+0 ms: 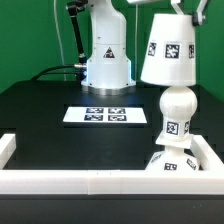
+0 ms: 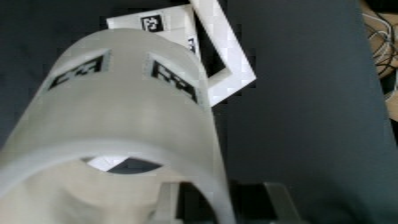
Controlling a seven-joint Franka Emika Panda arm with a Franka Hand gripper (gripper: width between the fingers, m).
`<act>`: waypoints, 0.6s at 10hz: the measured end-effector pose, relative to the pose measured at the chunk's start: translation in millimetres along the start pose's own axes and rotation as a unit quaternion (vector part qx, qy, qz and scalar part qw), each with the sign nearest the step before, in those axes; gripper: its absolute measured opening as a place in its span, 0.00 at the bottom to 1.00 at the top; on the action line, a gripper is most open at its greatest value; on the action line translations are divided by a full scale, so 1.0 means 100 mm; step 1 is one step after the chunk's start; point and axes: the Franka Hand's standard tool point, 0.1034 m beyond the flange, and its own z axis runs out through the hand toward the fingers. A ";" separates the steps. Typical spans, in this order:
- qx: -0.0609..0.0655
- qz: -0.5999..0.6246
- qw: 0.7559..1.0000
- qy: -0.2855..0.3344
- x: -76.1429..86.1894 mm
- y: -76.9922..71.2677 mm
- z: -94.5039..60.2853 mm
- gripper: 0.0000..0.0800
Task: Assemble lamp
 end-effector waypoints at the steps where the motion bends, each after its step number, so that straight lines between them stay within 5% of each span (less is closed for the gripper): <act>1: -0.005 -0.002 1.000 -0.001 0.01 -0.01 0.11 0.06; 6: -0.014 -0.035 0.999 0.006 0.02 0.01 0.49 0.06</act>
Offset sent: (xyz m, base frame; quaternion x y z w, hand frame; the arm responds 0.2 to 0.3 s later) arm 0.0171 0.0103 -0.0112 0.0068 0.0076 -0.0203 0.9997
